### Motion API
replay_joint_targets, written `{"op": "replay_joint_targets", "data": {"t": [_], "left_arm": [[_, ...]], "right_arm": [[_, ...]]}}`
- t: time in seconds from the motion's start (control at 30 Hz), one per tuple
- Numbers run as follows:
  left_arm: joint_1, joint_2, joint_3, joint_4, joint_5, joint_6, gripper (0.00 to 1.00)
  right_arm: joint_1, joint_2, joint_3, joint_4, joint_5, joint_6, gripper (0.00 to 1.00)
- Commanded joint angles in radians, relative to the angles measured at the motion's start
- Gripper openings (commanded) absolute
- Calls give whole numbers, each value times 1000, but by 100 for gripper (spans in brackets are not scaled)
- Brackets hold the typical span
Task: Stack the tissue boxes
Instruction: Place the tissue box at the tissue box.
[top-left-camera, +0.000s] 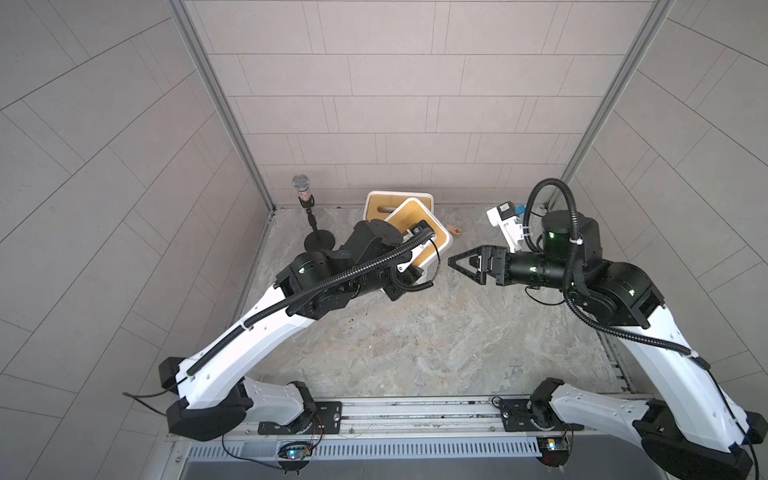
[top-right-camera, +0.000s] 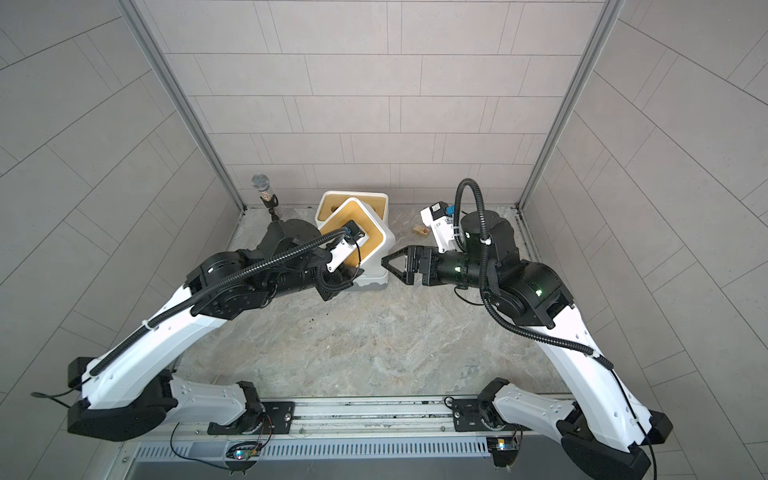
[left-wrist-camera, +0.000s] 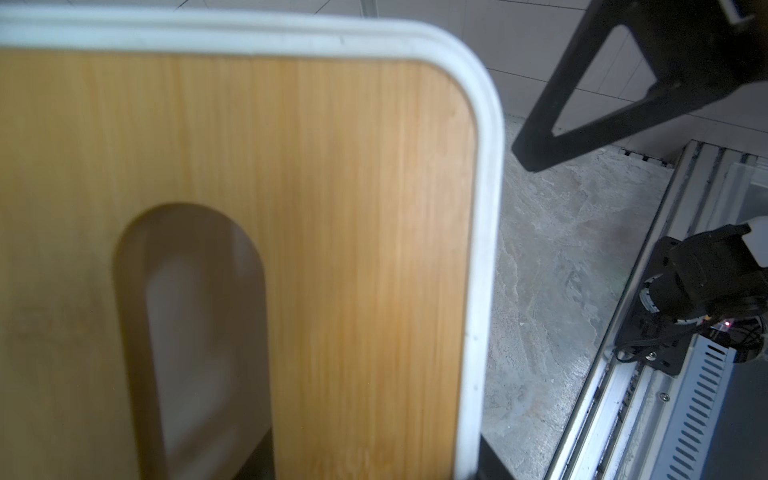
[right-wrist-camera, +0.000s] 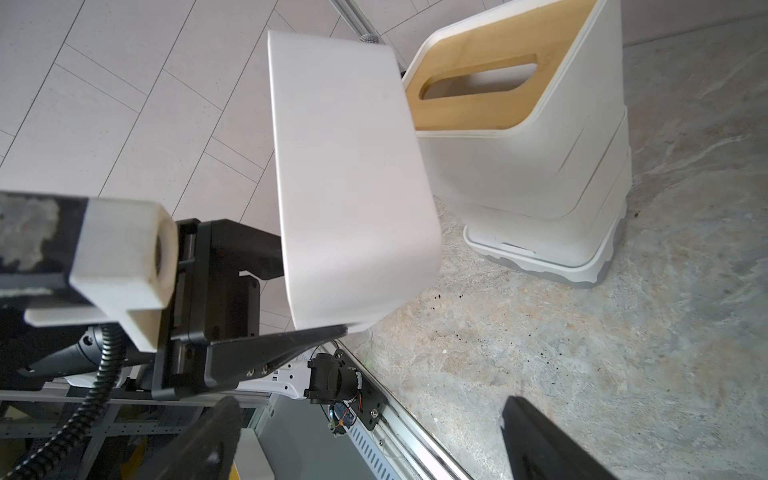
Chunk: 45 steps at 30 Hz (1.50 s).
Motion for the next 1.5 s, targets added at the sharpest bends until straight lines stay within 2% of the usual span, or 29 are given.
{"op": "replay_joint_targets", "data": {"t": [0.0, 0.3, 0.5, 0.67, 0.83, 0.97, 1.03, 1.13, 1.27, 1.37, 1.47], "left_arm": [[-14, -16, 36, 59, 22, 62, 17], [-46, -6, 31, 39, 89, 84, 15], [-52, 7, 31, 36, 163, 86, 15], [-54, 8, 28, 34, 196, 94, 15], [-54, 12, 29, 32, 166, 98, 15], [-54, 15, 30, 29, 193, 105, 15], [-54, 15, 42, 25, 186, 103, 21], [-54, 8, 63, 24, 179, 100, 37], [-54, -24, 81, 41, 181, 84, 65], [-54, -65, 123, 54, 230, 49, 76], [-54, -139, 102, 153, 198, -19, 83]], "right_arm": [[-7, 11, 41, -32, -16, 3, 100], [-55, 68, 70, -15, -87, -12, 88], [-55, 97, 65, 21, -144, -24, 71], [-57, 107, 62, 16, -154, -56, 68], [-59, 104, 53, 14, -168, -75, 50], [-59, 99, 54, 15, -173, -80, 40], [-58, 91, 56, 18, -166, -80, 34], [-59, 77, 62, 28, -152, -75, 29], [-59, 48, 46, 107, -153, -16, 26], [-59, 17, 42, 172, -132, 13, 24], [-61, -2, 34, 249, -123, 69, 23]]}}
